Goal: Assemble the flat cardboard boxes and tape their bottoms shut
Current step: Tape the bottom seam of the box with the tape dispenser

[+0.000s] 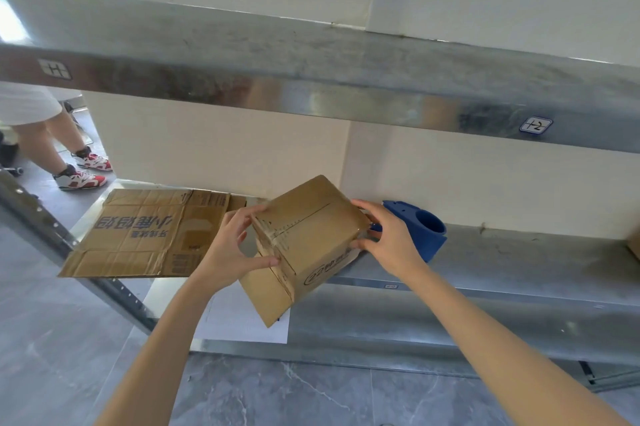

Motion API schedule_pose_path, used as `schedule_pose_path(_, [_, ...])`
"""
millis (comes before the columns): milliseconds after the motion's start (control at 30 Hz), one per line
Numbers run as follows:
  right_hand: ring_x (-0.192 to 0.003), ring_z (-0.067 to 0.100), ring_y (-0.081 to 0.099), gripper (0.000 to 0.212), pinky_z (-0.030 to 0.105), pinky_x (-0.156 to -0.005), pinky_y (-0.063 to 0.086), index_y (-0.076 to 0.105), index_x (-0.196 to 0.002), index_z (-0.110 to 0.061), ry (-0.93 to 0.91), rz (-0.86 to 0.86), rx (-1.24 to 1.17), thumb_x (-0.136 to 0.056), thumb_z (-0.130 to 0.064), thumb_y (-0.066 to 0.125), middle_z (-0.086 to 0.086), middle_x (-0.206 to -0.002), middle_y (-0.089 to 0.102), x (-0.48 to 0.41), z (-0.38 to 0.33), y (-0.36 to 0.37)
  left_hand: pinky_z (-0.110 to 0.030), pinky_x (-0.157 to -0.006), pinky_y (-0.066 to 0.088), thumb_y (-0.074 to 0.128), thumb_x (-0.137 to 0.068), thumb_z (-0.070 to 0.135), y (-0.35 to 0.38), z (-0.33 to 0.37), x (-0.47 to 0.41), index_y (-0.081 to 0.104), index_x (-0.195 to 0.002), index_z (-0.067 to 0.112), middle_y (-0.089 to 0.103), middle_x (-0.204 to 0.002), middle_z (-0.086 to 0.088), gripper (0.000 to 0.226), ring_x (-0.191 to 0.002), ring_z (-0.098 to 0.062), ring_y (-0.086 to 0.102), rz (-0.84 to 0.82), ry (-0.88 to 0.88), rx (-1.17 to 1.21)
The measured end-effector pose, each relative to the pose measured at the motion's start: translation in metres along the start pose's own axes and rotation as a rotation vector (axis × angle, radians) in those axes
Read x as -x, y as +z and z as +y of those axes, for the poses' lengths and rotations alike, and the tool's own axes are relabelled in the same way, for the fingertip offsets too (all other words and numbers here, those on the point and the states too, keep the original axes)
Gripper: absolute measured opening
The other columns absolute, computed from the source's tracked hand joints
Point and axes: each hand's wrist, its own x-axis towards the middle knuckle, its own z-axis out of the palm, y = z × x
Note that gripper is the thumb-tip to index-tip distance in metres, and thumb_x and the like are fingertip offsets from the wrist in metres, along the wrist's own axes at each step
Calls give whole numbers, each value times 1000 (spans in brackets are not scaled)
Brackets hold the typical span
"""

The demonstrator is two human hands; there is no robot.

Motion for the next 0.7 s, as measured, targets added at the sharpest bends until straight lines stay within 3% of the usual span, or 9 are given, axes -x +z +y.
schedule_pose_path(133, [-112,9,59,73,42,-98,53,55,-134,-25,47,100,10,-70,-13,88,-14,-122,57,9,5,3,-36,-111,42,94,-50,39,13,-12,15,51,-121,37,43,-124,16,83,-119,-8,52,58,27,9])
schedule_pose_path(267, [-109,14,58,73,40,-94,55,53,-134,-22,73,149,24,-71,-21,89,-4,-125,51,21,9,7,-39,-103,48,90,-59,27,24,-16,28,48,-125,30,43,-131,9,78,-120,-12,50,90,74,-56])
schedule_pose_path(367, [-112,6,56,75,35,-98,53,46,-140,-26,68,80,-10,-76,-20,85,-8,-124,54,29,8,11,-46,-99,50,91,-65,17,31,-18,36,45,-130,29,46,-139,9,80,-123,-16,49,71,96,-96])
schedule_pose_path(467, [-126,-3,47,84,27,-108,41,34,-150,-32,45,-49,-20,-81,-22,82,-16,-137,51,36,6,12,-44,-91,53,90,-68,17,35,-18,43,45,-130,33,52,-131,10,78,-111,-19,55,102,114,-135])
schedule_pose_path(600, [-129,-6,43,71,36,-112,39,35,-147,-39,62,-166,-50,-90,-19,71,-26,-143,45,38,-3,14,-33,-93,53,89,-69,15,39,-16,51,47,-127,35,51,-131,14,75,-120,-6,52,175,126,-92])
schedule_pose_path(700, [-129,-3,43,67,41,-112,39,36,-146,-40,89,-225,-104,-91,-10,62,-24,-142,46,32,-13,14,-29,-88,56,89,-67,19,44,-15,57,46,-125,41,43,-130,20,75,-123,-5,50,217,98,-51])
